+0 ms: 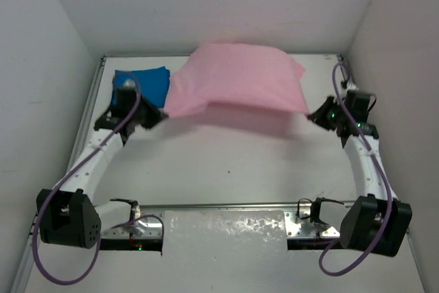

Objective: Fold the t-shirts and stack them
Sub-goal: Flatten out the tshirt, then grap the side of the flattened tshirt closest away from the robot with both arms, then fold the flattened tshirt in 1/3 of the way

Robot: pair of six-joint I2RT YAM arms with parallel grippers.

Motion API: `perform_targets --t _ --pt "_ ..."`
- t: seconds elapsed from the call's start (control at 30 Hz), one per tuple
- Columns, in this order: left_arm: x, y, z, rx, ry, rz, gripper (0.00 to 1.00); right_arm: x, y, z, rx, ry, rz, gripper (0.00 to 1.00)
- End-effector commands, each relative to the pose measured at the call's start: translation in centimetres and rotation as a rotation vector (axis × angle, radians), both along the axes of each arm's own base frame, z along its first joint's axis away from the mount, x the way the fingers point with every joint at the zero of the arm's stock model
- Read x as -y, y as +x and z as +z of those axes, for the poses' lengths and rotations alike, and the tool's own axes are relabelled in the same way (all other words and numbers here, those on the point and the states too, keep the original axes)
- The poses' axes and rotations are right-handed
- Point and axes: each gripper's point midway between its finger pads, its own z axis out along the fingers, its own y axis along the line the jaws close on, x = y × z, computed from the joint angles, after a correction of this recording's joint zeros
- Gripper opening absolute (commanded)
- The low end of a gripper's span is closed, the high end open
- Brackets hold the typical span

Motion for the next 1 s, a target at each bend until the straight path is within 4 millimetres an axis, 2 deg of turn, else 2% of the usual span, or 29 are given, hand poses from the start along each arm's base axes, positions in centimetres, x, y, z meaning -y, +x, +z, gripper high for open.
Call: perform_targets --t 0.0,0.03,0.07,0.1,0.13,0.17,0.2,0.37,0.43,0.57,0.67,0.87,0.97 --pt "-0.2 -4.0 -7.4 -0.129 -0.012 0.02 0.0 0.6 -3.4 -3.8 -0.027 -0.052 -0.065 0.0" --pt "0.3 -5.0 -8.9 -0.148 0.005 -0.007 0.0 0.4 -5.1 -6.5 -0.082 -0.044 -0.07 0.0" --pt "-0.2 -5.5 -9.2 -0.144 0.055 0.002 0.0 0.4 -5.9 -6.7 -0.072 -0.059 -0.071 0.0" --pt "-0.2 -6.4 -10.1 -0.17 0.083 -0.008 0.0 0.1 -7.3 -8.5 -0.119 -0.055 -0.065 0.0" --pt "-0.6 -7.5 -11.6 -0.203 0.107 -0.007 0.0 0.2 -8.0 -9.1 -0.142 -0.067 -0.063 0.0" --pt "-1.1 -8.0 -12.0 -0.205 0.131 0.006 0.0 0.4 -8.9 -9.8 -0.173 -0.087 -0.067 0.0" --pt "-1.0 -9.4 -13.6 -0.248 0.147 -0.009 0.0 1.0 -10.5 -11.4 -0.243 -0.128 -0.088 0.0" --pt "-0.9 -12.6 -16.7 -0.307 0.156 -0.023 0.0 2.2 -14.1 -15.1 -0.374 -0.182 -0.165 0.0" --pt "0.3 -13.6 -17.5 -0.325 0.111 -0.069 0.0 2.2 -15.3 -16.4 -0.41 -0.181 -0.177 0.0" --pt "0.5 -15.3 -18.2 -0.405 0.104 -0.068 0.0 2.7 -16.3 -16.6 -0.428 -0.174 -0.266 0.0" --pt "0.3 -15.6 -18.1 -0.43 0.118 -0.059 0.0 3.2 -16.5 -16.0 -0.417 -0.191 -0.297 0.0" --pt "-0.1 -13.8 -16.7 -0.366 0.159 -0.047 0.0 3.7 -16.0 -14.4 -0.376 -0.207 -0.312 0.0" --pt "0.5 -11.8 -14.6 -0.29 0.141 -0.053 0.0 4.4 -15.4 -12.6 -0.325 -0.235 -0.342 0.0"
